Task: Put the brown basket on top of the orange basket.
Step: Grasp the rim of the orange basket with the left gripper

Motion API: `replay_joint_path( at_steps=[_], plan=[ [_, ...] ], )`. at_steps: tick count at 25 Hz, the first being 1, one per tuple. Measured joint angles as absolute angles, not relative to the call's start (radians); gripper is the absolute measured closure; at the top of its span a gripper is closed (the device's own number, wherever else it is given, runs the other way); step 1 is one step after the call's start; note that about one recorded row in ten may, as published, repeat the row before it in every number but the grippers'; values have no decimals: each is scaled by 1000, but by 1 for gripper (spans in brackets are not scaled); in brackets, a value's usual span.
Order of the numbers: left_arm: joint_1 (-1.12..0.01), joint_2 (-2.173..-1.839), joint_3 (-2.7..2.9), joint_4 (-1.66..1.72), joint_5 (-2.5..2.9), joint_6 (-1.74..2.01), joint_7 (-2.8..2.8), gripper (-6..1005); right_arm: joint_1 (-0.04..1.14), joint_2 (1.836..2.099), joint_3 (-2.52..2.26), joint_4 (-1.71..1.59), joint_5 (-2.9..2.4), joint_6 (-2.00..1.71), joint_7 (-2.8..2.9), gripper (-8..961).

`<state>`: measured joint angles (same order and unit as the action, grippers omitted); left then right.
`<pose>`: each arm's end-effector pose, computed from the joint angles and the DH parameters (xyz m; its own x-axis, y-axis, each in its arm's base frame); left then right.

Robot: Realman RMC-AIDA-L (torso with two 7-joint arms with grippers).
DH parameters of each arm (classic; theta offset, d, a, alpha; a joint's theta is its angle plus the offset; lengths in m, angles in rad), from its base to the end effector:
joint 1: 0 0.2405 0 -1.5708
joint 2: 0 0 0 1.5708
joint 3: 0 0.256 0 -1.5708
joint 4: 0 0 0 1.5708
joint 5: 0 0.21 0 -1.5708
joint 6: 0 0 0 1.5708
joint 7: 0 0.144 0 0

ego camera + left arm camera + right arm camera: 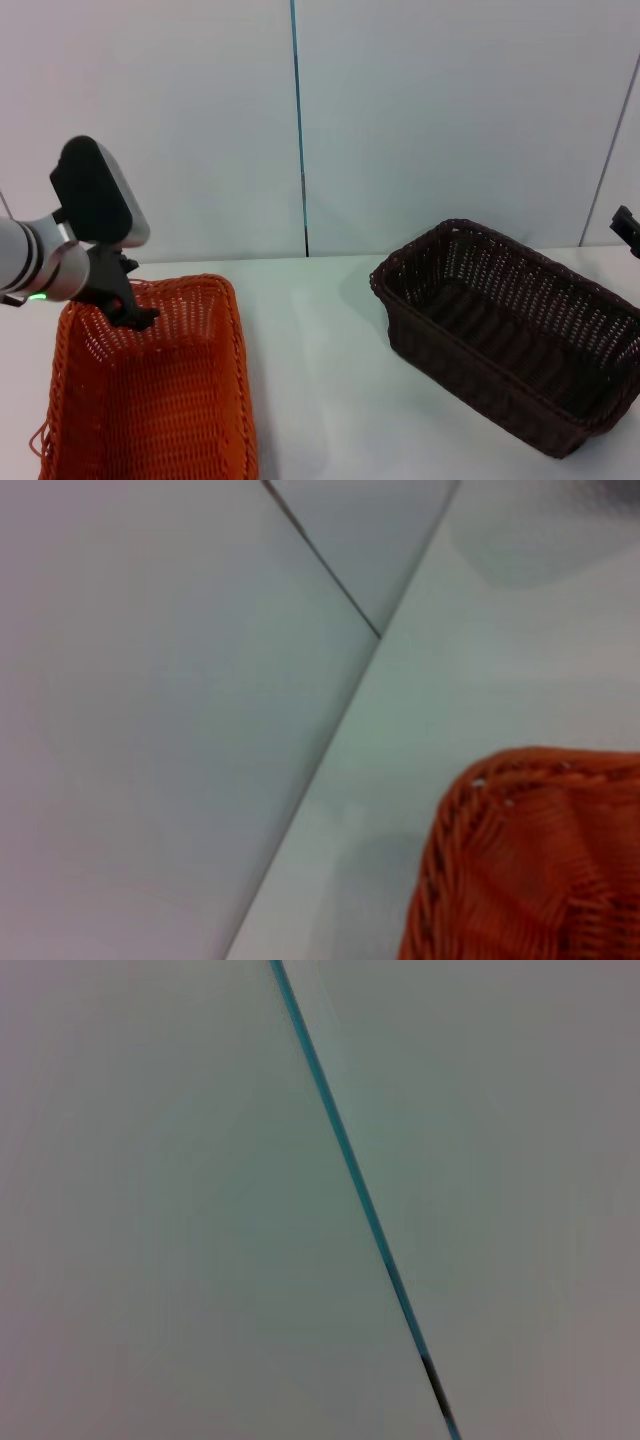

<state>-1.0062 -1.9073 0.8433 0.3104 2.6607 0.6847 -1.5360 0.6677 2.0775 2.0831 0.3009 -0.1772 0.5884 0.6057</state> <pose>-0.2562 0.4867 0.0304 0.9124 0.2494 -0.3245 -0.0199 -0.7649 -0.6438 0.3060 0.4420 0.0381 -0.3900 0.0878 0.9166 0.9153 -0.0722 0.3963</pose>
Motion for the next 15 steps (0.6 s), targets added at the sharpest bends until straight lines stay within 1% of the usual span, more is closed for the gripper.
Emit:
replay_joint_path(
  at_steps=[7, 11, 15],
  plan=[
    [-1006, -1923, 852, 311, 2709, 679, -1543, 227, 670, 2080, 2083, 290, -179, 590, 606, 24],
    [-993, -1912, 844, 324, 2753, 679, -1585, 229, 671, 2080, 2083, 290, -178, 590, 606, 26],
    [-947, -1904, 834, 392, 2767, 707, -1667, 230, 673, 2080, 2083, 290, -177, 588, 606, 25]
  ],
)
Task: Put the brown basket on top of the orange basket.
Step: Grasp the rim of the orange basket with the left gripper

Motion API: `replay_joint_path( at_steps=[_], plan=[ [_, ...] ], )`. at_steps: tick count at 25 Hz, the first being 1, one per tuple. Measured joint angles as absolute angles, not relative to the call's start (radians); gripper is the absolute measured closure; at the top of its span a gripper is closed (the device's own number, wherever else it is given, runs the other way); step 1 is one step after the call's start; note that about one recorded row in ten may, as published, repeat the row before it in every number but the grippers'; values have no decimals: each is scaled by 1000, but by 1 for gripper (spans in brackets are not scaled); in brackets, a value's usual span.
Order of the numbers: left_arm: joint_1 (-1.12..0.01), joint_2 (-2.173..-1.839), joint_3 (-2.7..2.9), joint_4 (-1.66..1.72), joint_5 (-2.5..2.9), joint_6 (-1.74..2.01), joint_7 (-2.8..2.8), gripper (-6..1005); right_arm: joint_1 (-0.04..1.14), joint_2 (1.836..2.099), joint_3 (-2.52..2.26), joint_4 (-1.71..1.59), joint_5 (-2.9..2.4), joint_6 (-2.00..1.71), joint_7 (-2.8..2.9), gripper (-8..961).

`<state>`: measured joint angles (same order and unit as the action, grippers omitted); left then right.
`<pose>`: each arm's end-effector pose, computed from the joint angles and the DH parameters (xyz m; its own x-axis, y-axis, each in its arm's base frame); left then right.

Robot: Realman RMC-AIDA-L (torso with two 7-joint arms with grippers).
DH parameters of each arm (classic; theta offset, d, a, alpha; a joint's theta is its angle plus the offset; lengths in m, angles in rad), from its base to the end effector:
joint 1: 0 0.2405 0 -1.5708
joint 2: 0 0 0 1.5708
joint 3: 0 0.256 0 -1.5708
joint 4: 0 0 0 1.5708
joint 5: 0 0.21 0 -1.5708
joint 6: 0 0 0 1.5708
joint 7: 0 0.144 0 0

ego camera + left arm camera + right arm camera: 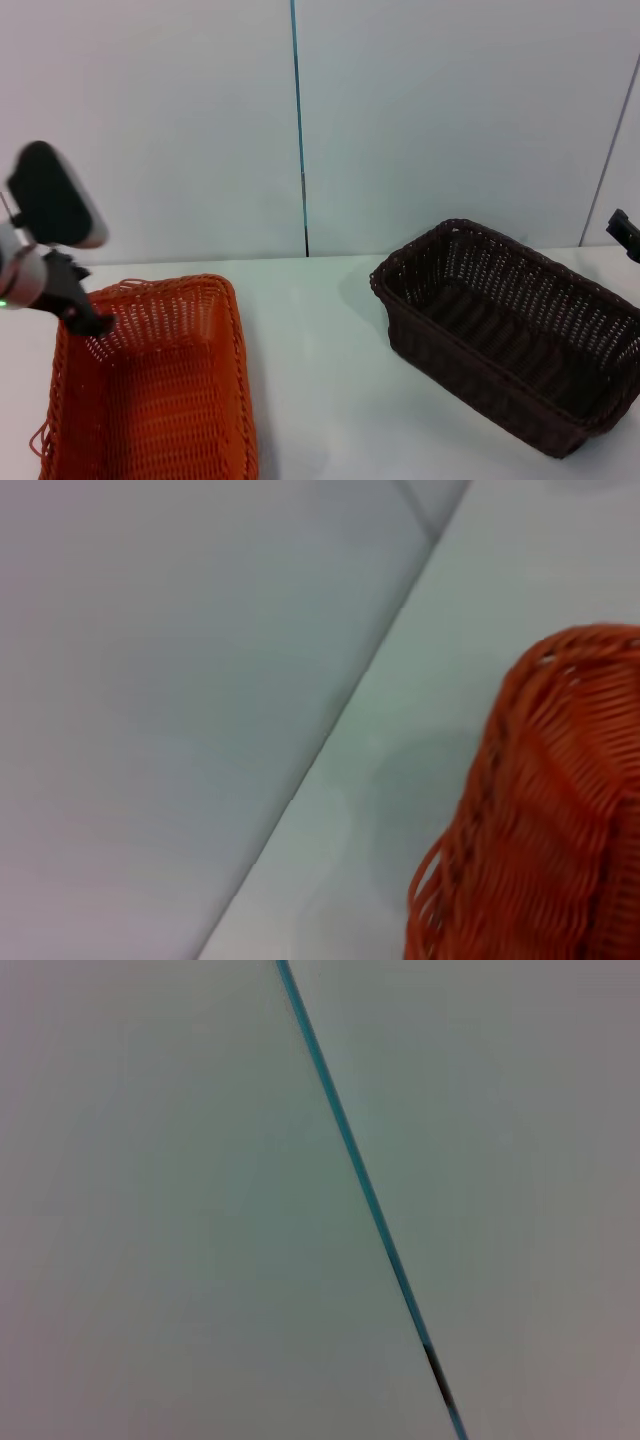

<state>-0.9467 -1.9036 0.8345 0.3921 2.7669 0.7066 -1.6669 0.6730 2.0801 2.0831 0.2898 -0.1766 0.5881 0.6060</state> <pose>-0.2796 0.4805 0.0520 0.8771 0.3524 -0.3262 0.0306 -0.7189 -0.6944 0.3058 0.4416 0.0344 -0.3858 0.0970 0.9175 0.9166 -0.0721 0.3931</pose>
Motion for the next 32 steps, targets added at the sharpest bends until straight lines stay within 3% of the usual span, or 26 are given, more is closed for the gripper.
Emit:
replay_joint_path(
  at_steps=[7, 15, 32],
  plan=[
    [-861, -1923, 833, 581, 2783, 862, -1842, 234, 678, 2080, 2088, 290, -176, 586, 601, 24],
    [-782, -2000, 840, 821, 2858, 1004, -1967, 238, 675, 2078, 2089, 290, -175, 585, 599, 25],
    [-757, -1995, 857, 849, 2858, 1076, -2029, 239, 667, 2075, 2089, 279, -181, 584, 597, 24]
  ],
)
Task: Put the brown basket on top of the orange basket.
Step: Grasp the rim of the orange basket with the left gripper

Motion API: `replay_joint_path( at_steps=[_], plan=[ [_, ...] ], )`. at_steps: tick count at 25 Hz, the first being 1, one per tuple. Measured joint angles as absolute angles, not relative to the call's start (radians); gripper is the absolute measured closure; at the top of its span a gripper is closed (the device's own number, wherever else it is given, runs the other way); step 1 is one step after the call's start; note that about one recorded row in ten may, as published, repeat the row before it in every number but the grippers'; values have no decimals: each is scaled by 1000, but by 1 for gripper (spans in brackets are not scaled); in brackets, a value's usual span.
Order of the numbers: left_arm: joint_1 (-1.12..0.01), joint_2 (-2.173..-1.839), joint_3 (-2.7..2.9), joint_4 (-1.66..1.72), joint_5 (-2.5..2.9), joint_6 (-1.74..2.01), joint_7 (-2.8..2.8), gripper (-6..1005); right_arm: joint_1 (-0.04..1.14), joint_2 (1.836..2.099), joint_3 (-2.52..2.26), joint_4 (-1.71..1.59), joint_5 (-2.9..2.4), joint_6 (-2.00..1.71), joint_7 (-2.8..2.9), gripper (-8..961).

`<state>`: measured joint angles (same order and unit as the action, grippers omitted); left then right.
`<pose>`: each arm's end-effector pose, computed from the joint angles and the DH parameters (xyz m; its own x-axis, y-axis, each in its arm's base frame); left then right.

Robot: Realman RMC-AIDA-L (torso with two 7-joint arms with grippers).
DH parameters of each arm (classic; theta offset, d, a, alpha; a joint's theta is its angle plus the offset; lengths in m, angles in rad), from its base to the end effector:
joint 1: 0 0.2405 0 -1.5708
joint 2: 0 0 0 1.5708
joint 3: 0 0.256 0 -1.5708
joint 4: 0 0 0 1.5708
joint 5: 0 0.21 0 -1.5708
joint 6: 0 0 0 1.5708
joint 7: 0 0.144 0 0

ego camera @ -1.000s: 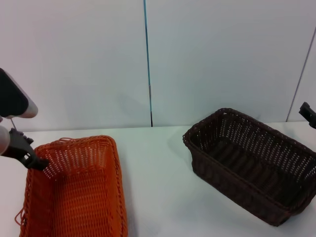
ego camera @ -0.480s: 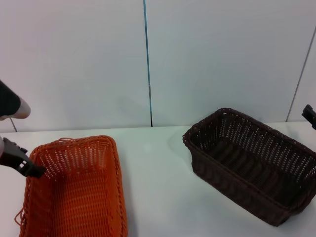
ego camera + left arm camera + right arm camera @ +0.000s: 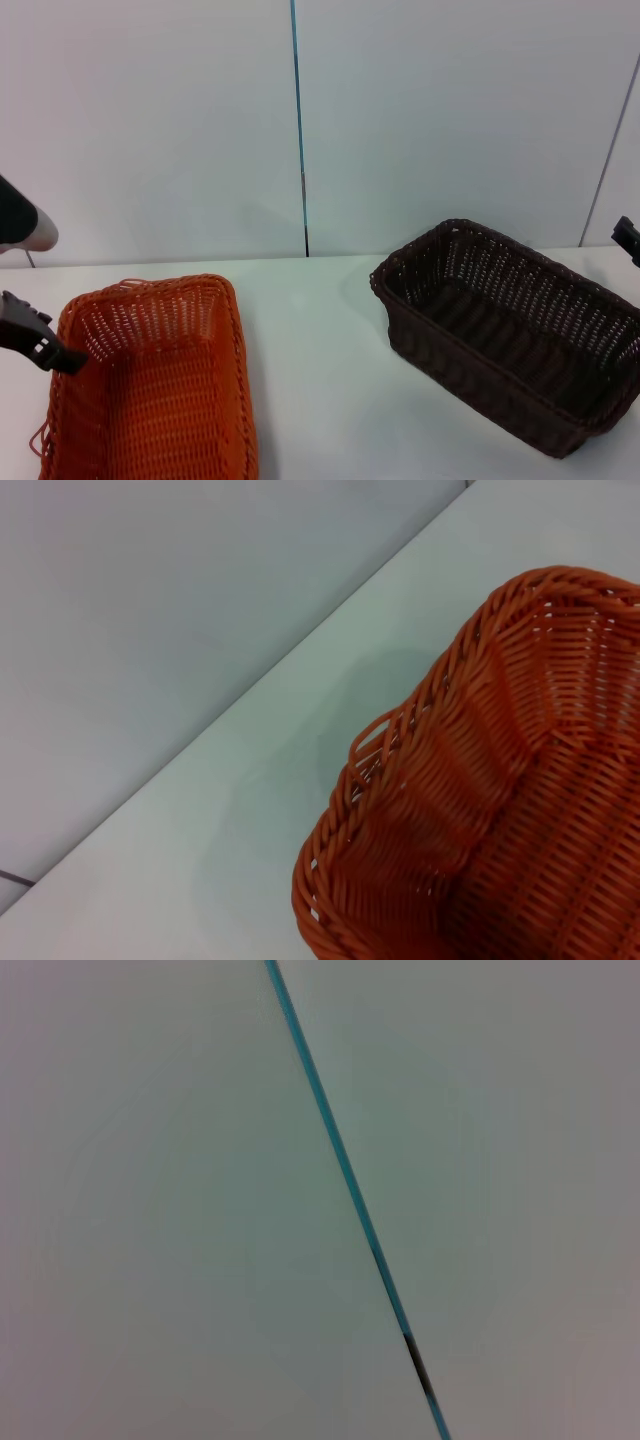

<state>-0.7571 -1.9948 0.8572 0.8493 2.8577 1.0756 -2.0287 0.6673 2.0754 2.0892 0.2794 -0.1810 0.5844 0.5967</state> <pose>-0.2863 0.4364 0.0743 0.7883 0.5925 -0.1659 0.3181 -0.6233 -0.7143 0.3122 0.4387 0.0349 -0.3946 0.1085 0.9124 0.9106 -0.0862 0.4041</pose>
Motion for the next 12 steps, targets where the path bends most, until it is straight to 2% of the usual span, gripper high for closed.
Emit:
replay_joint_path(
  at_steps=[12],
  plan=[
    [-768, -1991, 866, 886, 2858, 1172, -2121, 249, 661, 2075, 2089, 278, -181, 584, 597, 26]
  ],
)
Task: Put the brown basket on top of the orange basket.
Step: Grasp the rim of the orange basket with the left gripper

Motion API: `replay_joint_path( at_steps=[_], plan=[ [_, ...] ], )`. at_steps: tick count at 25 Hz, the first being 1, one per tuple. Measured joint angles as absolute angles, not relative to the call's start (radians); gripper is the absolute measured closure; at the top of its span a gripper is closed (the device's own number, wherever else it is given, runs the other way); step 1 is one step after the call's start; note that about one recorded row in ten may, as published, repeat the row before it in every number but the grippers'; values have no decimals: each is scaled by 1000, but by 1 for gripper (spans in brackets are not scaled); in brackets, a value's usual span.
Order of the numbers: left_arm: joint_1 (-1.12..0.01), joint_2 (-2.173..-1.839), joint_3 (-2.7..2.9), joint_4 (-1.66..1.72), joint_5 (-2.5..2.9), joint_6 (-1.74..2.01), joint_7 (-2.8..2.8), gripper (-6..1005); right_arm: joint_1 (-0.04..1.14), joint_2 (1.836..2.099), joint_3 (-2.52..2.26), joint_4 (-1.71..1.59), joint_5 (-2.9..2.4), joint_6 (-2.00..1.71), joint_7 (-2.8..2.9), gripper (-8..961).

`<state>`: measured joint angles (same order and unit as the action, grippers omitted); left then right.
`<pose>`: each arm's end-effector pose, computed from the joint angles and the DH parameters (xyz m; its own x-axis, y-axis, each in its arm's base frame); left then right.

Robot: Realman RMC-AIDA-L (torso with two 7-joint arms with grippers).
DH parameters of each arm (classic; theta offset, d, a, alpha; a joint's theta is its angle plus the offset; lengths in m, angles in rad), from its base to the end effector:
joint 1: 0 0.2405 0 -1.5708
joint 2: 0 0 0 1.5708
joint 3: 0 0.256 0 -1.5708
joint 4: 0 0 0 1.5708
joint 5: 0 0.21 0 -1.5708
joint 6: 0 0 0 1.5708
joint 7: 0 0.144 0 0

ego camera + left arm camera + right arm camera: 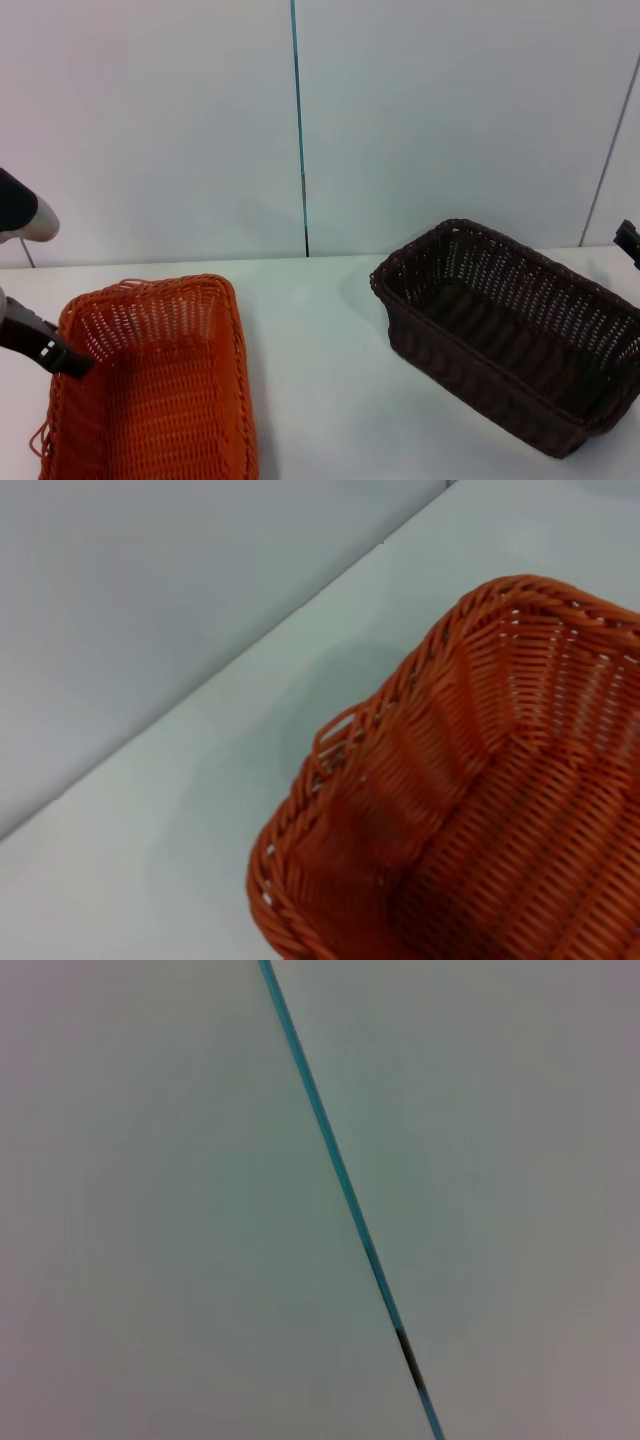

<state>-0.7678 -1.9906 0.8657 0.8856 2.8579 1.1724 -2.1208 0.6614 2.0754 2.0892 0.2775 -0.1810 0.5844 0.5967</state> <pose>-0.2761 0.4325 0.0757 0.7524 0.6449 -0.1342 0.3970 -0.6065 -0.6889 0.3152 0.4366 0.0345 -0.3936 0.1125 0.9124 0.9101 -0.0924 0.4040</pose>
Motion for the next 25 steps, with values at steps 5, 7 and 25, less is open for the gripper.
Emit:
replay_joint_path(
  at_steps=[5, 7, 25],
  plan=[
    [-772, -1989, 876, 887, 2858, 1191, -2173, 258, 661, 2075, 2089, 278, -181, 588, 597, 26],
    [-772, -1989, 880, 884, 2858, 1183, -2185, 264, 660, 2075, 2087, 278, -181, 588, 597, 25],
    [-768, -1971, 890, 777, 2859, 1114, -2343, 318, 653, 2074, 2083, 278, -183, 592, 597, 26]
  ],
)
